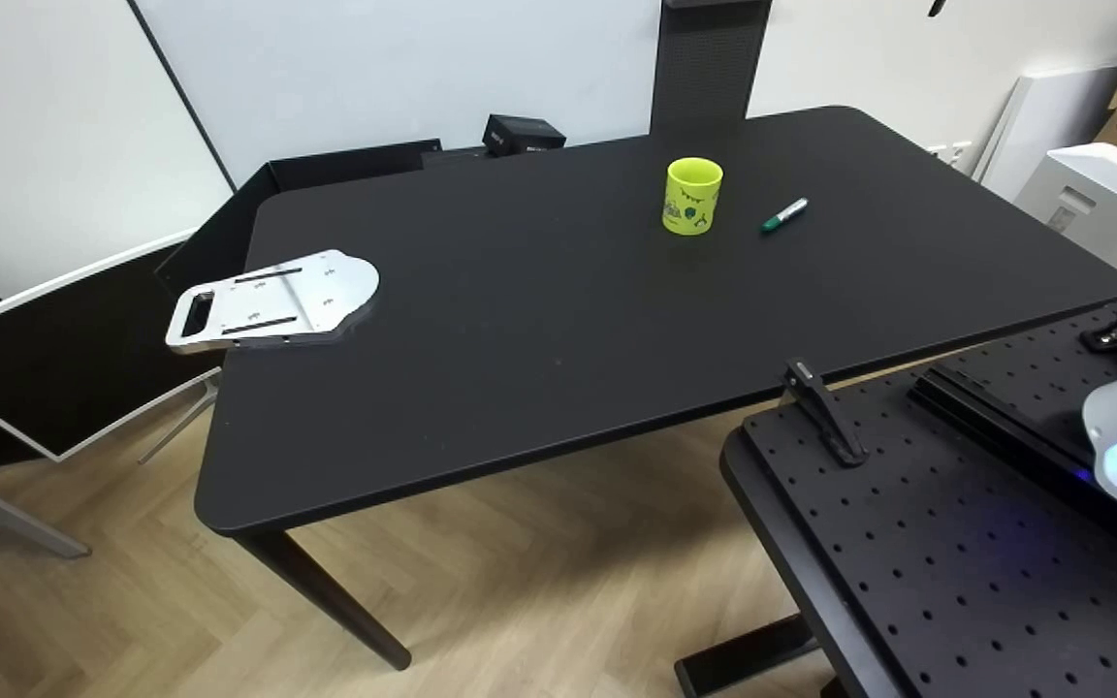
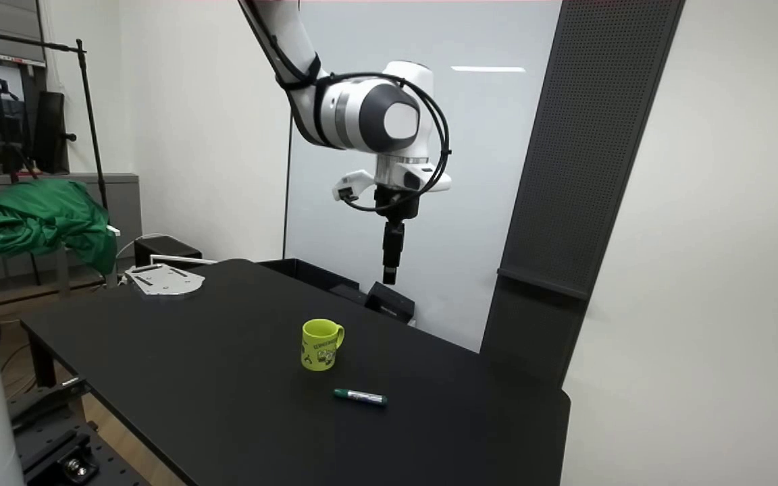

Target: Pick up the green marker and put it in the yellow cup

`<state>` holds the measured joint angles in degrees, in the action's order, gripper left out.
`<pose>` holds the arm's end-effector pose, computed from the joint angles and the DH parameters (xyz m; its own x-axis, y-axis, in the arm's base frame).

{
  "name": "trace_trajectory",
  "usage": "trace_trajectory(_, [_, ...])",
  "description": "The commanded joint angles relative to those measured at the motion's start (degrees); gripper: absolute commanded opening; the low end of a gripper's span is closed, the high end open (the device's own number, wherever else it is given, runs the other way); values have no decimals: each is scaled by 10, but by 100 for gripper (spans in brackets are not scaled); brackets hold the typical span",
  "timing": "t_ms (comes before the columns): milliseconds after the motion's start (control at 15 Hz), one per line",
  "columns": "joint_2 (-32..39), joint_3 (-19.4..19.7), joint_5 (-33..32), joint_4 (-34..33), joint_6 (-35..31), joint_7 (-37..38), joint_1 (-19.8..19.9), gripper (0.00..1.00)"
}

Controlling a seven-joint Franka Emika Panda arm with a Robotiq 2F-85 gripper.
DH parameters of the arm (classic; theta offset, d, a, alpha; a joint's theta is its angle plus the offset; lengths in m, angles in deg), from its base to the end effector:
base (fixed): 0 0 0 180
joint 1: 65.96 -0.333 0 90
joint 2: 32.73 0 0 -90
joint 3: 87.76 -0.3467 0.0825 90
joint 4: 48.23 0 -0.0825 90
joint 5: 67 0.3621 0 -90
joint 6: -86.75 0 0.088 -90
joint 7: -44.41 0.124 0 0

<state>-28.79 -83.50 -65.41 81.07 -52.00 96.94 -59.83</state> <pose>0.5174 -0.0941 0.3704 0.4355 -0.8990 0.0465 -0.8949 -0.4379 -0.0855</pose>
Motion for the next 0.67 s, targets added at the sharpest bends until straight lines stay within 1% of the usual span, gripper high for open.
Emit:
trace_trajectory(0, [43, 7, 9, -44, -6, 89, -17, 100])
trace_trajectory(400, [98, 13, 1, -86, -18, 150, -37, 100])
trace_trajectory(600, [120, 15, 3, -102, -18, 154, -46, 100])
